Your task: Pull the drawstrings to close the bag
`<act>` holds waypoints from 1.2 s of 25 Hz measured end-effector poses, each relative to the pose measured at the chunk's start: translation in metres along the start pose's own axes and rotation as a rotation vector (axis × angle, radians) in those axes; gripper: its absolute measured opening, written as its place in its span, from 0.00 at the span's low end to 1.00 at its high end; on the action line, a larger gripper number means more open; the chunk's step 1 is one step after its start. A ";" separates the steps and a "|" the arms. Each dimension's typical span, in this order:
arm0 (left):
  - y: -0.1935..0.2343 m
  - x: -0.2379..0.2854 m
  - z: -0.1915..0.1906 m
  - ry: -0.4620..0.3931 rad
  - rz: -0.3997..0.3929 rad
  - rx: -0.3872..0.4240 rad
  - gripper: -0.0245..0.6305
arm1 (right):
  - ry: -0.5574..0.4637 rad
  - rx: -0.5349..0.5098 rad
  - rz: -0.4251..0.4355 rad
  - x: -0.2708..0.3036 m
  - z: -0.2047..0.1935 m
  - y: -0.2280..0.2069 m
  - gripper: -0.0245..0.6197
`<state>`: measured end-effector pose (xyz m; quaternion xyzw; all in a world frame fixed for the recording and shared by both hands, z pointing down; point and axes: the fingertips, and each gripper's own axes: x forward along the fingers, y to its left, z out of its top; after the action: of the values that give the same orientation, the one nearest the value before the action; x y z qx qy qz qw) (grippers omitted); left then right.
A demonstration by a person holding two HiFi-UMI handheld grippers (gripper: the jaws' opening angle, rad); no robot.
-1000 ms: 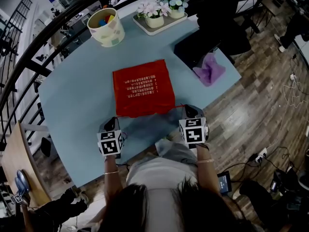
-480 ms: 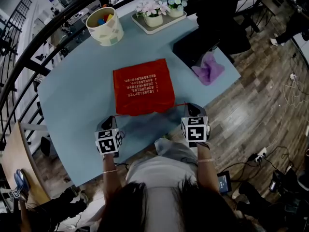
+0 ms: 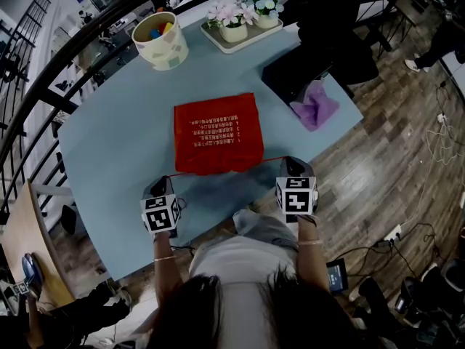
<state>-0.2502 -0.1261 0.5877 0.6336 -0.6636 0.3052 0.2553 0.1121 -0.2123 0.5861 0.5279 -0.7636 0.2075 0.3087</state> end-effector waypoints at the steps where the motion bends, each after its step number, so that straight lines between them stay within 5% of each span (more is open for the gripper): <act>1: 0.001 0.000 0.000 0.000 0.002 -0.002 0.07 | 0.000 0.001 -0.002 0.000 0.000 -0.001 0.08; 30: 0.022 0.008 -0.002 0.016 0.023 -0.040 0.07 | 0.022 0.053 -0.066 0.004 -0.004 -0.025 0.08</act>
<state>-0.2727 -0.1297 0.5928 0.6184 -0.6746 0.2998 0.2694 0.1356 -0.2213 0.5912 0.5585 -0.7365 0.2232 0.3095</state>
